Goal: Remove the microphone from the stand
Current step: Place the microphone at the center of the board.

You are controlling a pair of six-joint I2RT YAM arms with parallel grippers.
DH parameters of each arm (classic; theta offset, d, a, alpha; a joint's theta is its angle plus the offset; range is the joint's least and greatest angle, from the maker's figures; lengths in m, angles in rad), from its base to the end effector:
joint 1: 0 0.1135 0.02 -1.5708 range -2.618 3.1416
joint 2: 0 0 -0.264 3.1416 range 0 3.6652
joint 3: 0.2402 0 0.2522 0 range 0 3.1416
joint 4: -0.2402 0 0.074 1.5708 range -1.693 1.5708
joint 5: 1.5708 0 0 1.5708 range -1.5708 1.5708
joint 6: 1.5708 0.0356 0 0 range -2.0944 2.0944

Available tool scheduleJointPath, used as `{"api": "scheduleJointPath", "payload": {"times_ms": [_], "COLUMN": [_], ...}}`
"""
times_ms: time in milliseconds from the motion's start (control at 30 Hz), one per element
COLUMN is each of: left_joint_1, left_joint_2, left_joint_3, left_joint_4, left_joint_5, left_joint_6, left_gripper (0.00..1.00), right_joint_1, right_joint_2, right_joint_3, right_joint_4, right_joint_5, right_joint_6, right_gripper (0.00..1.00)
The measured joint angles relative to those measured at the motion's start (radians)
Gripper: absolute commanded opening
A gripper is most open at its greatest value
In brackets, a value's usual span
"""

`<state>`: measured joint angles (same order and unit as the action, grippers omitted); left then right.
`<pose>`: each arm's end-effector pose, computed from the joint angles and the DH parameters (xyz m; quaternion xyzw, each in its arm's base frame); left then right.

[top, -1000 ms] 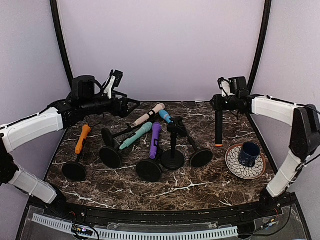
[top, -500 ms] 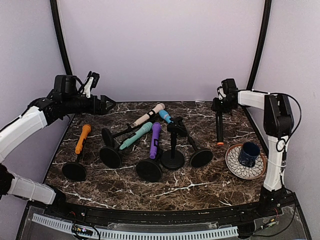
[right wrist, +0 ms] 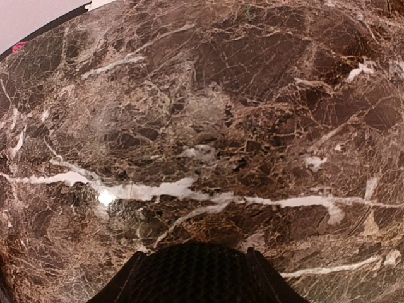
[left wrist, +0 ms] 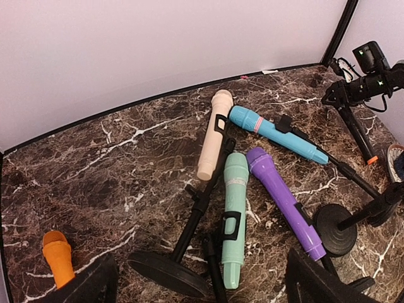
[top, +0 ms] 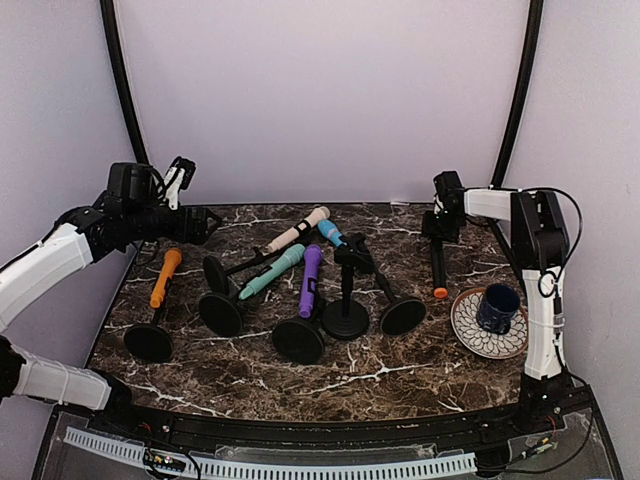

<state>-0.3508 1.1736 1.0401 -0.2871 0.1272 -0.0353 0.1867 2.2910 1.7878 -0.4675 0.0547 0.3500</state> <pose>0.2505 -0.0965 0.3392 0.1657 0.8216 -0.1565 0.5225 0.4912 0.0908 0.1560 0.0859 0.9511 0.0531 0.2918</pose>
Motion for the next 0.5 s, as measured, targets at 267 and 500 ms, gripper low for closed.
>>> {"api": "scheduleJointPath", "payload": {"times_ms": [267,500], "left_joint_1": [0.000,0.000], "left_joint_2": [-0.007,-0.007], "left_joint_3": [0.000,0.000], "left_joint_4": [-0.001,-0.002], "left_joint_5": [-0.030,-0.037], "left_joint_6": [0.025,0.042], "left_gripper": [0.94,0.93], "right_joint_1": [0.000,-0.001], "right_joint_2": [0.015,0.015], "right_joint_3": [0.000,-0.014], "right_joint_4": [0.027,0.049], "right_joint_5": [0.041,0.053], "right_joint_6": [0.008,0.006], "right_gripper": [0.70,0.78]}}
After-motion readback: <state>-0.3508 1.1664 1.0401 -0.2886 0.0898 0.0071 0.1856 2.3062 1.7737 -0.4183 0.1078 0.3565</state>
